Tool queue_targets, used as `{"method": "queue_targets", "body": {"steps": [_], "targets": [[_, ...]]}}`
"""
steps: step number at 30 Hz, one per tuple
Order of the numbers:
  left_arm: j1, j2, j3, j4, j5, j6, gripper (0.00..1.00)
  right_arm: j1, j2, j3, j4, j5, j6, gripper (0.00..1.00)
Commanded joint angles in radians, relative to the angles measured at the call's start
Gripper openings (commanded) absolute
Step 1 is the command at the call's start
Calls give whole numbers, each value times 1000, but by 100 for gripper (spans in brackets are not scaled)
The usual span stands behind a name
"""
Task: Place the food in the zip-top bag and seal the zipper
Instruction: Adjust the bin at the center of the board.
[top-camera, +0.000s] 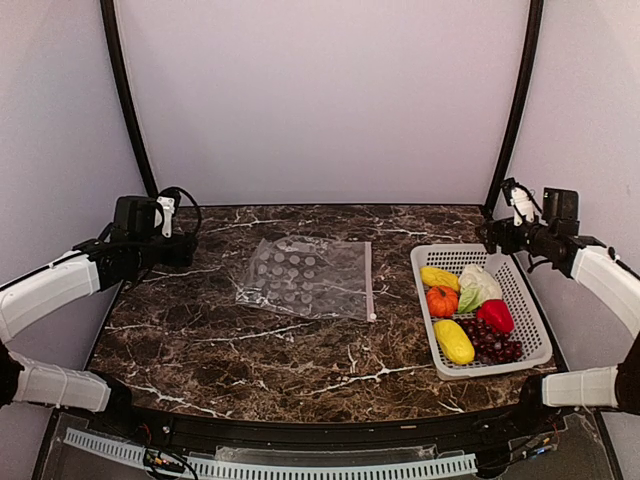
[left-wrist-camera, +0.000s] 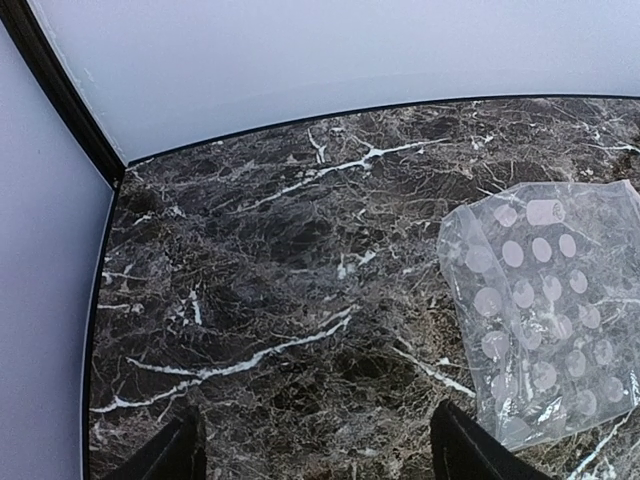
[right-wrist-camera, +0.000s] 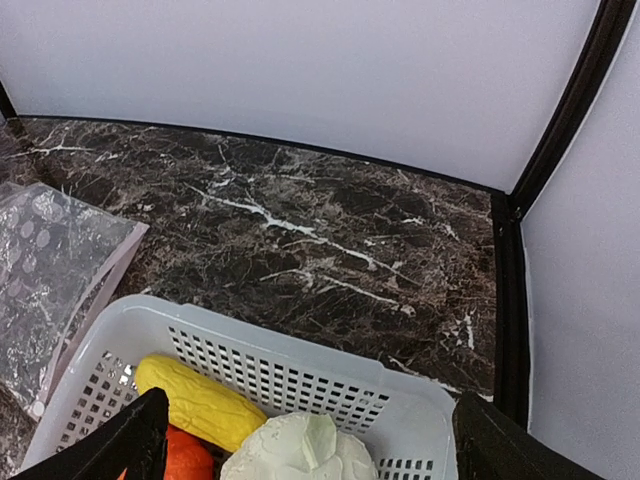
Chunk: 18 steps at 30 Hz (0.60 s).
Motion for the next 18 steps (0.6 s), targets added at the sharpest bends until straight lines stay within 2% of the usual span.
{"method": "queue_targets", "body": {"steps": [1, 10, 15, 18], "targets": [[26, -31, -63, 65, 86, -28, 75, -19, -32, -86, 77, -96, -87, 97], [21, -33, -112, 159, 332, -31, 66, -32, -65, -178, 68, -245, -245, 98], [5, -60, -126, 170, 336, 6, 66, -27, -16, -154, 44, -295, -274, 95], [3, -67, -124, 165, 302, 18, 69, -26, -1, -140, 34, -307, -269, 96]]}}
